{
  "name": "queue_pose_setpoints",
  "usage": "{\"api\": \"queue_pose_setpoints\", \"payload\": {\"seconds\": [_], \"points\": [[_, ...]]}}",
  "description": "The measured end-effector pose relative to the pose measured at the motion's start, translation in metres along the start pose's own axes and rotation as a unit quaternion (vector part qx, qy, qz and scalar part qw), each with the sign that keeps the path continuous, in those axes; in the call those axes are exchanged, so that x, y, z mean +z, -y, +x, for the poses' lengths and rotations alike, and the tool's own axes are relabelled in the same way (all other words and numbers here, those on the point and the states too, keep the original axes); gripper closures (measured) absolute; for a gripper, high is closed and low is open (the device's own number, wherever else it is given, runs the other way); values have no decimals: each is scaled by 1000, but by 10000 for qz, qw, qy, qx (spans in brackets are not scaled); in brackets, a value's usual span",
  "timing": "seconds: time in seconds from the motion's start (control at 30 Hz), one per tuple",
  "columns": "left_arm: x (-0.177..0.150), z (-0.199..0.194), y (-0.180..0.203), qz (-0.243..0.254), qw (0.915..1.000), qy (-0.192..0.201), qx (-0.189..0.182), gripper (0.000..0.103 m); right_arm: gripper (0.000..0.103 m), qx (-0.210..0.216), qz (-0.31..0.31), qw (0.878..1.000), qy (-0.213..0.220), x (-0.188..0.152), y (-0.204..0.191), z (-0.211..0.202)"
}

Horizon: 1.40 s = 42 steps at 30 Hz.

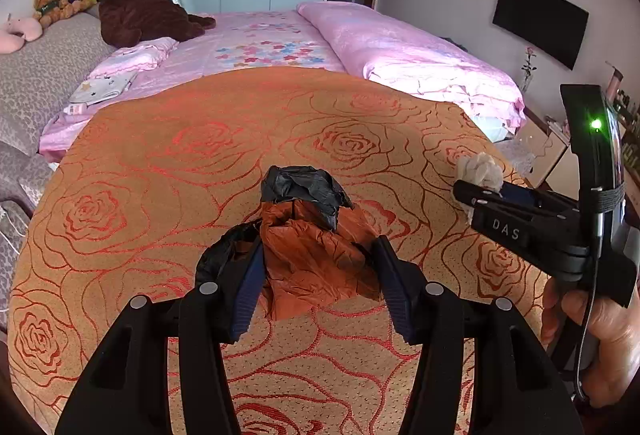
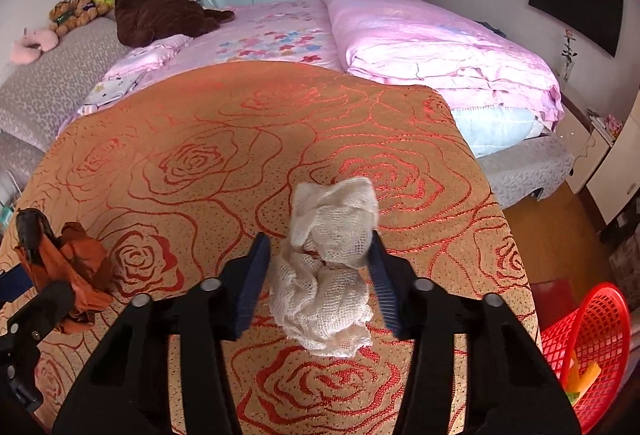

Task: Collect trash
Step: 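Grasp the orange cloth bag with the left tool while the right tool grasps the white mesh net, then carry the orange bag and white mesh net to the red wastebasket and open both tools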

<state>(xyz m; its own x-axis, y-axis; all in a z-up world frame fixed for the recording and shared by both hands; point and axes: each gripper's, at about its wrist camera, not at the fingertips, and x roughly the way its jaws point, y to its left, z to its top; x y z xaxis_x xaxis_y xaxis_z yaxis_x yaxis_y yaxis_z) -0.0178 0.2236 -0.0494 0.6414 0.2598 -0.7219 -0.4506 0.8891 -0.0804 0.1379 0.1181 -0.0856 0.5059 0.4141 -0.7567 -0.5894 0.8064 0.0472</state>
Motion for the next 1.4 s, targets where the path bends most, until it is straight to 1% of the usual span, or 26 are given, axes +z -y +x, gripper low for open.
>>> {"api": "queue_pose_setpoints", "payload": {"seconds": [0.13,0.3,0.63,0.93,1.4], "points": [[0,1,-1,8,10000,-28,-16,51,66,36,23,10000,7,-1,2,-2],[0,-1,3,66,10000,-3,-19,51,69,125,40,9999,56,-7,4,-11],[1,-4,7,148,9999,39,-56,51,69,315,76,9992,225,-30,11,-45],[0,-6,17,232,9996,43,-135,51,69,419,174,9984,329,-44,20,-70],[-1,-11,37,426,9987,83,-269,51,69,293,310,9981,454,-57,43,-93]]}}
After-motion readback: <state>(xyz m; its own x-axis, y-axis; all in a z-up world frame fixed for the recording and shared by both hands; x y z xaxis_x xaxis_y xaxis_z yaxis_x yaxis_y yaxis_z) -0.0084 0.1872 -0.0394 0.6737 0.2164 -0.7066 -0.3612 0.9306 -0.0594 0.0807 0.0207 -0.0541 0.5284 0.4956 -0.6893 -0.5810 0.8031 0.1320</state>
